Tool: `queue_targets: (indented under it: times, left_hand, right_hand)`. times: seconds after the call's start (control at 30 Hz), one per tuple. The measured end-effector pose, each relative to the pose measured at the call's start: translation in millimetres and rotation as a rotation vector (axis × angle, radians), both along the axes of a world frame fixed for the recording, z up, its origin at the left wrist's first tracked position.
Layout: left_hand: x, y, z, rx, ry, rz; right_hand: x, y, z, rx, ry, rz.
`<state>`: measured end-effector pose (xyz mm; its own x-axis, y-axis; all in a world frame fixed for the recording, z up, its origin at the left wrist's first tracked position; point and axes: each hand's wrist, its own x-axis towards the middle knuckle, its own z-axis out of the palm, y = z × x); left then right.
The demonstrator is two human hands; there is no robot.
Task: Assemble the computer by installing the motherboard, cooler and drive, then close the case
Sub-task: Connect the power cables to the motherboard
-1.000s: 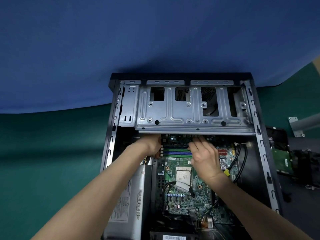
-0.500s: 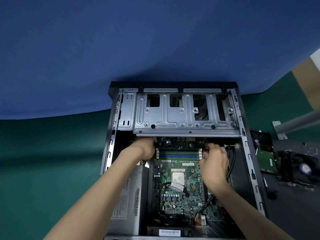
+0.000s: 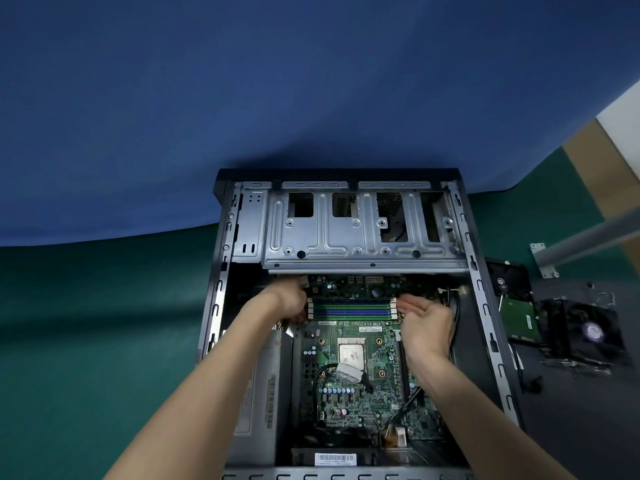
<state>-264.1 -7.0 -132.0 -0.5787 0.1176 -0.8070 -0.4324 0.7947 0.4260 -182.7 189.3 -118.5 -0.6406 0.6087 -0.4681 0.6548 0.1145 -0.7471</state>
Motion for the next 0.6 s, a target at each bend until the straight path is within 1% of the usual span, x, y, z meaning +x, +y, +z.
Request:
queue_targets:
  times: [0.07, 0.17, 0.3, 0.47, 0.6]
  left_hand:
    - [1, -1, -3, 0.026, -0.017, 0.018]
    - [1, -1, -6, 0.026, 0.009, 0.018]
    - [1, 0, -9, 0.023, 0.046, 0.019]
    - [1, 0, -12, 0.029, 0.037, 0.029]
    - [2, -1, -3, 0.047, 0.0, 0.018]
  right_hand:
    - [-1, 2, 1, -0.036, -0.005, 0.005]
    - [1, 6, 2, -0.079, -0.007, 0.028]
    - [1, 7, 1, -0.045, 0.013, 0.063]
    - [-2, 6, 0, 0.06, 0.02, 0.144]
    - [1, 6, 5, 0.007, 0.008, 0.162]
